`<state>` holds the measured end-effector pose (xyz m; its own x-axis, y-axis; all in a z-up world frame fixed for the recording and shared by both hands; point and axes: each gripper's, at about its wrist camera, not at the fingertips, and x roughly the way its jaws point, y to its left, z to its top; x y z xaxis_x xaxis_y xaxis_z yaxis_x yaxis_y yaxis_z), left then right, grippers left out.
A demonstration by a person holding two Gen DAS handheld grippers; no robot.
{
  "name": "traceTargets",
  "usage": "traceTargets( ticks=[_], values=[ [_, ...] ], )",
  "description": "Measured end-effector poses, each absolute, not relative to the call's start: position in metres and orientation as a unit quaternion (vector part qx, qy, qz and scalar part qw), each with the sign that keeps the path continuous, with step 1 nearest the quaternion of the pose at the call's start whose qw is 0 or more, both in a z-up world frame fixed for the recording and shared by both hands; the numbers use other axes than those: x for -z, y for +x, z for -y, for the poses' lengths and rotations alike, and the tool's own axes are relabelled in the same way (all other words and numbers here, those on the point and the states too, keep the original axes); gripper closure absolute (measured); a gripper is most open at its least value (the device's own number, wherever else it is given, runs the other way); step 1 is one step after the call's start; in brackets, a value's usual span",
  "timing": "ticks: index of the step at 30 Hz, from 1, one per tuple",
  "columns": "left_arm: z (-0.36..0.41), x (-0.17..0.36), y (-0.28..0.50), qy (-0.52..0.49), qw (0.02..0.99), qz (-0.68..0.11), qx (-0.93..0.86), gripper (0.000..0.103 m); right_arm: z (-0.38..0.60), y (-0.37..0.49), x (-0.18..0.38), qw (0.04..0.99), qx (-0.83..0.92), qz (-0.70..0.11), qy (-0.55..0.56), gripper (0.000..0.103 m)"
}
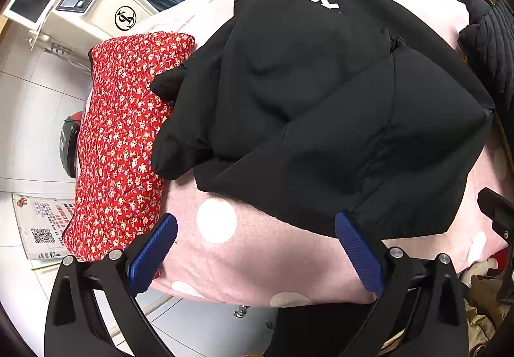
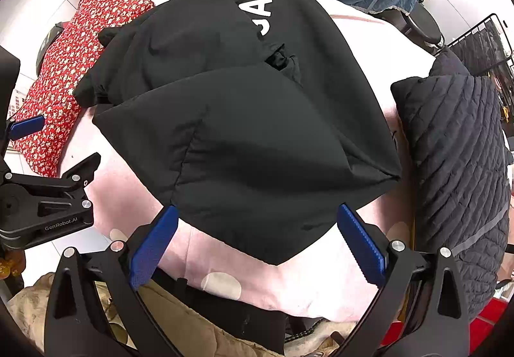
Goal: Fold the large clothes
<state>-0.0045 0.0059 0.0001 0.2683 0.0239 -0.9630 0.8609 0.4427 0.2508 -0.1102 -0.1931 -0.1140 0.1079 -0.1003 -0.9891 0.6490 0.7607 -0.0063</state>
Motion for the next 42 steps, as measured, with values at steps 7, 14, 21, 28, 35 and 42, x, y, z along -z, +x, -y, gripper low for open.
traceTargets(
  ticks=[7,14,21,28,35,42],
  values=[
    [-0.006,0.000,-0.004,0.426,0.673,-0.518,0.312,0.006,0.192,-0.112,0.113,0.709,0.265,-0.614,0.223,0.006],
    [-0.012,-0.001,-0.007,0.425,0.676,-0.515,0.311,0.006,0.188,-0.116,0.110,0.709,0.271,-0.611,0.223,0.006],
    [-0.013,-0.001,-0.009,0.426,0.677,-0.515,0.309,0.006,0.187,-0.118,0.109,0.709,0.274,-0.610,0.225,0.006],
    [-0.014,-0.001,-0.009,0.426,0.677,-0.515,0.309,0.006,0.185,-0.118,0.109,0.709,0.273,-0.610,0.225,0.006],
    [-0.017,0.000,-0.011,0.428,0.676,-0.515,0.306,0.006,0.184,-0.119,0.109,0.709,0.273,-0.611,0.225,0.006],
    [-0.018,-0.001,-0.013,0.429,0.676,-0.516,0.304,0.006,0.181,-0.120,0.110,0.708,0.271,-0.611,0.226,0.006]
  ],
)
